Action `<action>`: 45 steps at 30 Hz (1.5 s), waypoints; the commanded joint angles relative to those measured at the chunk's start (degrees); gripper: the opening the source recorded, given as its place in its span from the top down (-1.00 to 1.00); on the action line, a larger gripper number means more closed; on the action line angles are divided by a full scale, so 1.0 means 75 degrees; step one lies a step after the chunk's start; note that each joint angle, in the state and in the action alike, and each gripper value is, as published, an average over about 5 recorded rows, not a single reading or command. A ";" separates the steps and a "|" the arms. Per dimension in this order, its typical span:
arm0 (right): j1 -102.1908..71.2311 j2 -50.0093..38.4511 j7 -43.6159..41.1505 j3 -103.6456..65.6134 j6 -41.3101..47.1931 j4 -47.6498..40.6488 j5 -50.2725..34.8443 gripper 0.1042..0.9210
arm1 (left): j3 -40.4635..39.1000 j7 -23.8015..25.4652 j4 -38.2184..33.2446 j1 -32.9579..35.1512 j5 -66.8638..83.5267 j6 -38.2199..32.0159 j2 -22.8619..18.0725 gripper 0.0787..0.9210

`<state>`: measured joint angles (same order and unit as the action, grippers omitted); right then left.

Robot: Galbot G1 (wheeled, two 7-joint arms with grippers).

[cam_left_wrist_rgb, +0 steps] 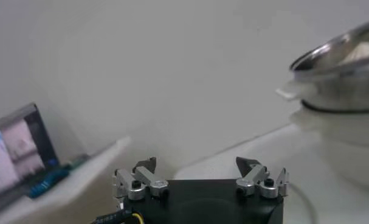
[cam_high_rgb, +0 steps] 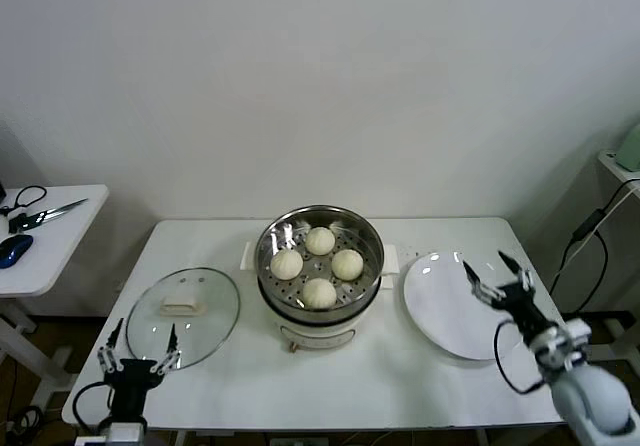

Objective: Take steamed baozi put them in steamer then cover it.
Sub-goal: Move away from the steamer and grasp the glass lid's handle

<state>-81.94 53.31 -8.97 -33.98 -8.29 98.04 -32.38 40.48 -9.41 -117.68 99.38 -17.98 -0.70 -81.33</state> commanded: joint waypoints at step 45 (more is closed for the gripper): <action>-0.2362 0.2367 0.0638 -0.0340 -0.2143 0.0143 0.1588 -0.76 | -0.0981 -0.2097 0.5591 -0.3557 -0.7644 -0.0507 0.1676 -0.77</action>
<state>-98.97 70.53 -4.27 -36.53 -23.56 99.05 -21.07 33.23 -26.65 -77.42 75.03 -75.14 -4.29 -68.97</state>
